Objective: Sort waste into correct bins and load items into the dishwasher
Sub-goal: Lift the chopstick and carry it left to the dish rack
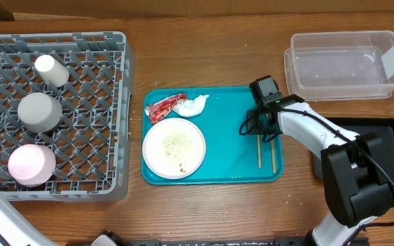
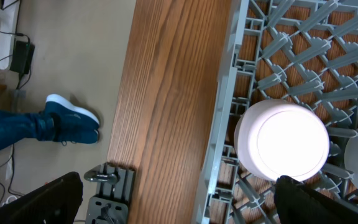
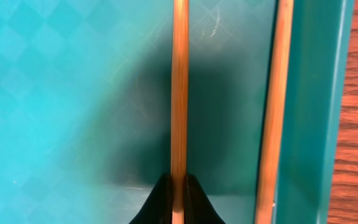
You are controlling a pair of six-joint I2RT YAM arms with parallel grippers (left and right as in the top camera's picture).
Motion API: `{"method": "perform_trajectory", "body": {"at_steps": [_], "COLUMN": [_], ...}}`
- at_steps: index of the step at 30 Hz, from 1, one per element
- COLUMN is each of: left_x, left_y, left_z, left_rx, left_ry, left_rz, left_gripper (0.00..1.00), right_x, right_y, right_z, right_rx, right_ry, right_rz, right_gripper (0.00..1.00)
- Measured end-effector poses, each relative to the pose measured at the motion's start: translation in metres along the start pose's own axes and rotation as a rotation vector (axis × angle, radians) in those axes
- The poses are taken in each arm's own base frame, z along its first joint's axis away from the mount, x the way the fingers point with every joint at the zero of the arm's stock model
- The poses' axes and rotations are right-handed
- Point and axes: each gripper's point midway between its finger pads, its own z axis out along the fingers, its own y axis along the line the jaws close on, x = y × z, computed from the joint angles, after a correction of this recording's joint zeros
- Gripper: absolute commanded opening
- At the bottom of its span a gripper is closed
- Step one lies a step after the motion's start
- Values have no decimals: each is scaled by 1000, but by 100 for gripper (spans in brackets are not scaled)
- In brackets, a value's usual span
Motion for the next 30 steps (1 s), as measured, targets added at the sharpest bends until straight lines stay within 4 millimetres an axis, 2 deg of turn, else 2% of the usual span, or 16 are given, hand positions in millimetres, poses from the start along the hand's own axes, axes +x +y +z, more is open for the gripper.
{"method": "perform_trajectory", "body": {"at_steps": [6, 9, 12, 15, 17, 18, 20, 22, 27, 30], "left_x": [0, 0, 0, 0, 0, 0, 0, 0, 0, 0], "left_y": [0, 0, 0, 0, 0, 0, 0, 0, -1, -1], "left_z": [0, 0, 0, 0, 0, 0, 0, 0, 0, 0], "left_rx": [1, 1, 2, 2, 2, 2, 2, 2, 2, 2], "left_ry": [0, 0, 1, 2, 2, 2, 2, 2, 2, 2], "left_rz": [0, 0, 0, 0, 0, 0, 0, 0, 0, 0], "left_gripper": [100, 100, 100, 100, 100, 100, 100, 100, 100, 100], "right_x": [2, -16, -50, -94, -114, -116, -113, -103, -68, -46], "right_y": [11, 31, 65, 115, 150, 162, 188, 214, 295, 336], "right_z": [-14, -36, -68, -111, -141, -149, -162, -169, -197, -210], "right_rx": [-48, -127, -292, -560, -739, -788, -856, -885, -995, -1074], "right_ry": [67, 64, 1, -114, -183, -194, -199, -186, -223, -227], "right_rz": [40, 51, 58, 67, 56, 55, 54, 55, -2, -28], "right_gripper": [4, 4, 4, 4, 4, 4, 4, 4, 4, 4]}}
